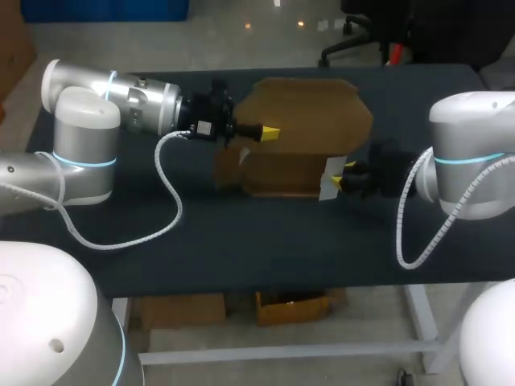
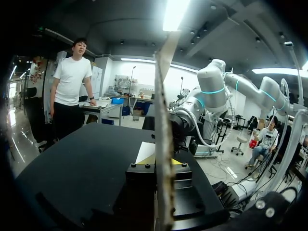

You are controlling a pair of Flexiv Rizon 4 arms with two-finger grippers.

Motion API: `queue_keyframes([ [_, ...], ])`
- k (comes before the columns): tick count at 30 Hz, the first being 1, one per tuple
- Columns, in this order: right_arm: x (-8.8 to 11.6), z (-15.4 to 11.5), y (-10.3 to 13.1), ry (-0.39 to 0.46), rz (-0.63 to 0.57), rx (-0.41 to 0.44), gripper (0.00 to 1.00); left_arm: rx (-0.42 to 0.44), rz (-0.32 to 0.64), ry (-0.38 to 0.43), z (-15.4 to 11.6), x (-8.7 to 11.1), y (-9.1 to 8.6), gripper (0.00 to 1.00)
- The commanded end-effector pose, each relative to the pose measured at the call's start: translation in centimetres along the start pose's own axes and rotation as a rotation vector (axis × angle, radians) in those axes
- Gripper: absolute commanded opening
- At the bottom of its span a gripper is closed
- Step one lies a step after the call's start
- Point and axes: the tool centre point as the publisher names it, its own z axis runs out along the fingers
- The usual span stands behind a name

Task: Assemble the packaging by folding the flat box into shape, placing the metal phone stand inside, and closing the box properly

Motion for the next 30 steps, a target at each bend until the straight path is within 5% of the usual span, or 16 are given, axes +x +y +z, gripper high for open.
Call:
queue_keyframes([
  [1,0.25,0.25,0.07,-0.013,0.005,-0.011,0.44,-0.002,-0.001,0.003,0.25,-0.1,0.19,0.0],
  [30,-0.26,0.36,-0.37,-0.178,0.123,-0.008,0.42,-0.002,-0.001,0.003,0.25,-0.1,0.19,0.0],
])
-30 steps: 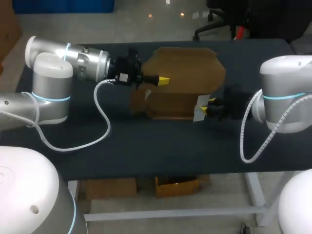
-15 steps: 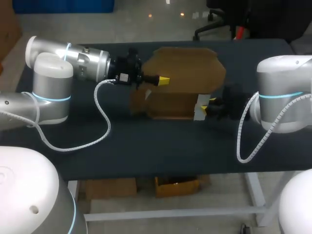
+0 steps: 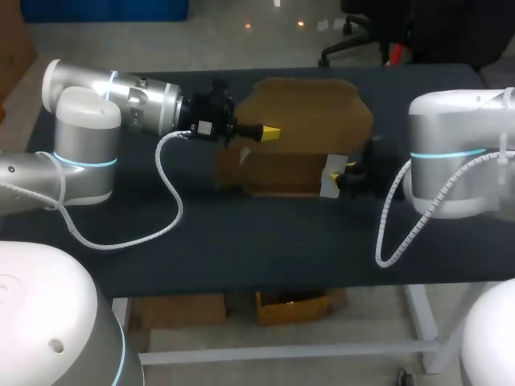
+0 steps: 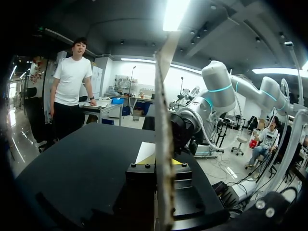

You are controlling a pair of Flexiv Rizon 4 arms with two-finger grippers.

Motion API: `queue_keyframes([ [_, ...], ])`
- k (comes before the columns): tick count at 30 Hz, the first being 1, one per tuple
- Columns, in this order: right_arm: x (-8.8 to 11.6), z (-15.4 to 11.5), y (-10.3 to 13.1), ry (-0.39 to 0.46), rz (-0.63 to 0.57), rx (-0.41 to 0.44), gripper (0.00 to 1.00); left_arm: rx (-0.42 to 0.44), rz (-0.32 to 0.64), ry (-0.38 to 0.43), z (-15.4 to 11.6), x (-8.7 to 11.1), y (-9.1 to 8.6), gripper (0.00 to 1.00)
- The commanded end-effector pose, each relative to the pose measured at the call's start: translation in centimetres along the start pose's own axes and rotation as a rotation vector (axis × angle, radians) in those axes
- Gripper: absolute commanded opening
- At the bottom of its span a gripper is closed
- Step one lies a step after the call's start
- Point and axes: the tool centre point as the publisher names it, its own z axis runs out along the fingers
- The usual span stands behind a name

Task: Assemble the packaging by folding the flat box into shape, placing the metal phone stand inside, and closing the box properly

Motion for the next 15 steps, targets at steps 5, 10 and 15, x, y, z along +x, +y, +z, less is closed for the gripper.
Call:
queue_keyframes([
  [5,-0.17,0.33,-0.52,-0.055,0.038,-0.045,0.42,-0.002,-0.001,0.003,0.15,-0.08,0.21,0.0],
  [10,-0.09,0.42,-0.24,-0.077,0.049,-0.054,0.42,-0.002,-0.001,0.003,0.15,-0.08,0.21,0.0],
  [15,0.15,0.54,0.01,-0.107,0.064,-0.057,0.42,-0.002,-0.001,0.003,0.15,-0.08,0.21,0.0],
])
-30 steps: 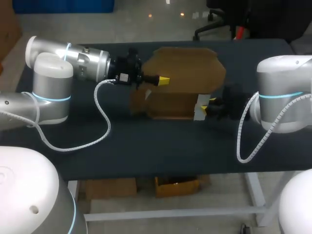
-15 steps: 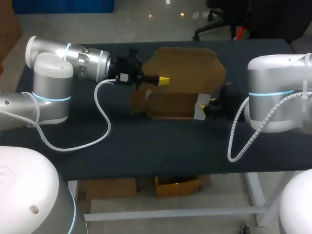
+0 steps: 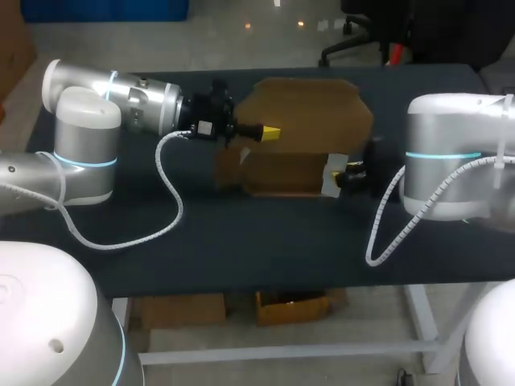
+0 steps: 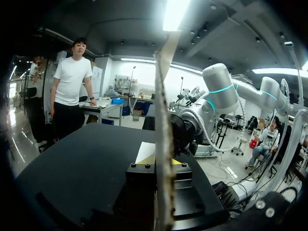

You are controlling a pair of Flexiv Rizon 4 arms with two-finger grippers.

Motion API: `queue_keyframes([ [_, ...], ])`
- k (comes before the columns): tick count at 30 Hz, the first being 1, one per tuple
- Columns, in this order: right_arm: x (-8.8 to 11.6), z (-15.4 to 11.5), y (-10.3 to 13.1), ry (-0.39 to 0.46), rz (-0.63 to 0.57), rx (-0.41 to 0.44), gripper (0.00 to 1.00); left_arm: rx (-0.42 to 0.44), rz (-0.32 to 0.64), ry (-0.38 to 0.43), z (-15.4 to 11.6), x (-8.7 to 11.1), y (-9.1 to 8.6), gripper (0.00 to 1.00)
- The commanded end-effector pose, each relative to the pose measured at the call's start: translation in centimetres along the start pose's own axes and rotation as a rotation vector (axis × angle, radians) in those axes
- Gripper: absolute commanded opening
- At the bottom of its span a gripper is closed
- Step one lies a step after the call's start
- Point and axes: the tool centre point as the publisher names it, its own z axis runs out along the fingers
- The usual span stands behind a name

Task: Assemble the packaging by folding the flat box into shape, placing the metal phone stand inside, and closing the box properly

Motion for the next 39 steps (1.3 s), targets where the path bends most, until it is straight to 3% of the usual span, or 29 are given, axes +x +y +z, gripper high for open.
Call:
queue_keyframes([
  [1,0.62,0.33,-0.12,-0.048,0.009,-0.031,0.42,-0.002,-0.001,0.003,0.13,-0.07,0.22,0.0],
  [13,1.02,0.5,-0.08,-0.139,0.071,-0.028,0.31,-0.002,-0.001,0.003,0.13,-0.07,0.22,0.0],
  [39,1.25,0.39,-0.31,-0.3,0.168,0.03,0.28,-0.002,-0.001,0.003,0.13,-0.07,0.22,0.0],
])
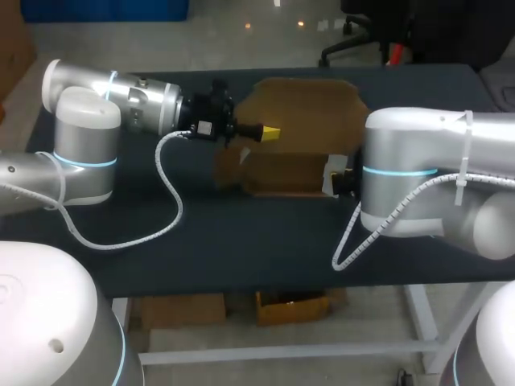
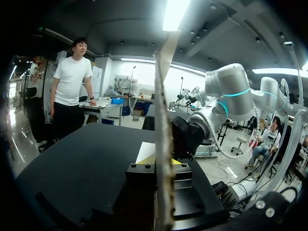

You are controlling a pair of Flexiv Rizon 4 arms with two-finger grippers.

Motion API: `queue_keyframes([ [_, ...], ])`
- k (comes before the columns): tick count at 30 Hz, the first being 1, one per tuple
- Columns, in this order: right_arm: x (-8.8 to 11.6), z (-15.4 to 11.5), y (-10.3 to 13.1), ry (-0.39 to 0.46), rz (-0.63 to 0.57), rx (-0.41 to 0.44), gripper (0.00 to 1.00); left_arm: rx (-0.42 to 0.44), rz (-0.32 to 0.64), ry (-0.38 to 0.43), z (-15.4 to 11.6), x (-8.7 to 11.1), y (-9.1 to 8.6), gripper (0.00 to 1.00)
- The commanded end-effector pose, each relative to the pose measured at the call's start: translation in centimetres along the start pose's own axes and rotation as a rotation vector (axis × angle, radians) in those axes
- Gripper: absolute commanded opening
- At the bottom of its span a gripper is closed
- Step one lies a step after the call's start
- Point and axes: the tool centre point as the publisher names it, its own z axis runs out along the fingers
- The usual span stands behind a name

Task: Assemble the packaging by folding the flat box into shape, placing the metal phone stand inside, and closing the box properly

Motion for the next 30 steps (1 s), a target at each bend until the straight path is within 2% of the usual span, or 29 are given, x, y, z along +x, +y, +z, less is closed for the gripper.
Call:
queue_keyframes([
  [1,0.6,0.5,0.3,-0.115,-0.007,0.013,0.27,-0.002,-0.001,0.003,0.2,-0.1,0.2,0.0],
  [18,-0.1,0.7,0.7,-0.187,0.018,0.028,0.26,-0.002,-0.001,0.003,0.2,-0.1,0.2,0.0],
  [30,-0.4,0.4,0.6,-0.228,0.047,0.033,0.18,-0.002,-0.001,0.003,0.2,-0.1,0.2,0.0],
])
